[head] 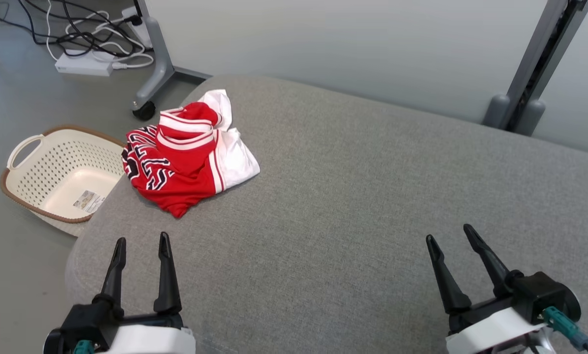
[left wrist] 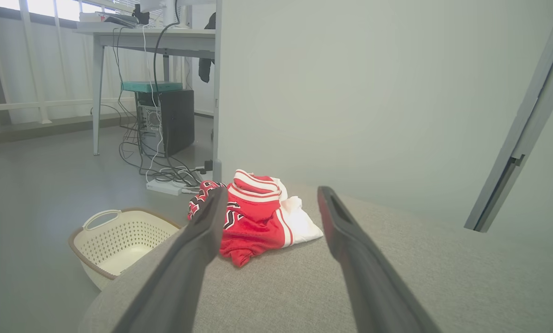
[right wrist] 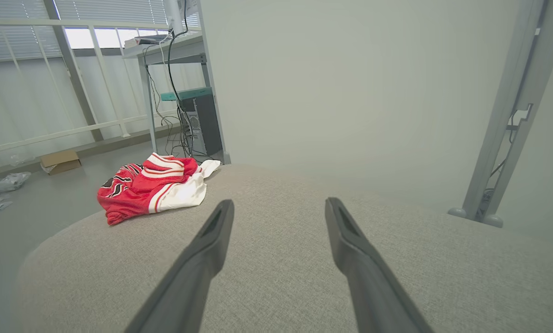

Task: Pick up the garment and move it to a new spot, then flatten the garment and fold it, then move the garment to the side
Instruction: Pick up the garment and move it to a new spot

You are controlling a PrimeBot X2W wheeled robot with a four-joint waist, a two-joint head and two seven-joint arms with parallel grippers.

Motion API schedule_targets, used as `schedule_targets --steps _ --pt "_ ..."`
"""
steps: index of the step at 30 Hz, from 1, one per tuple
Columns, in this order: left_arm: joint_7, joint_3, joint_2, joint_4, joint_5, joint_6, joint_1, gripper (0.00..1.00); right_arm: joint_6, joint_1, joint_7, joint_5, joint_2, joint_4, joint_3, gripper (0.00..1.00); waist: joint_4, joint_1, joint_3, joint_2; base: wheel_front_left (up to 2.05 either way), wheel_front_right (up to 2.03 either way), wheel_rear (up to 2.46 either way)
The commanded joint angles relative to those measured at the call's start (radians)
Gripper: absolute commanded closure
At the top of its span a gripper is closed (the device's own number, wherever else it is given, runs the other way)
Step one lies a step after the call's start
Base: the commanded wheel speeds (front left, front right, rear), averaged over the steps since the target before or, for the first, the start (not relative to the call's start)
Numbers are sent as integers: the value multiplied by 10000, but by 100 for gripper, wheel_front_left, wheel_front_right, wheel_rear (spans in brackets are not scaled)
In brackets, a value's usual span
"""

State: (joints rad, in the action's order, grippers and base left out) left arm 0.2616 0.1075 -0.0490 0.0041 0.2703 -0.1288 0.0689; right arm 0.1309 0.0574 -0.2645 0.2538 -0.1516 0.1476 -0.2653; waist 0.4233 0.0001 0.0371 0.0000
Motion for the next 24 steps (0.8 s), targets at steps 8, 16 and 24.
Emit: schedule_targets --steps 8,16,24 --pt "35 192 -28 -91 691 -447 -1162 0 -2 668 -8 4 -926 -287 -153 0 -26 -1 1514 0 0 0 0" --pt "34 -53 -28 192 923 -818 -2940 0 -2 1377 -8 50 -1752 -530 -355 0 -118 -1 2775 0 0 0 0" --pt "34 -920 -30 1409 1281 -760 -5309 0 -2 1984 -8 121 -2246 -731 -459 0 -375 -1 3715 0 0 0 0"
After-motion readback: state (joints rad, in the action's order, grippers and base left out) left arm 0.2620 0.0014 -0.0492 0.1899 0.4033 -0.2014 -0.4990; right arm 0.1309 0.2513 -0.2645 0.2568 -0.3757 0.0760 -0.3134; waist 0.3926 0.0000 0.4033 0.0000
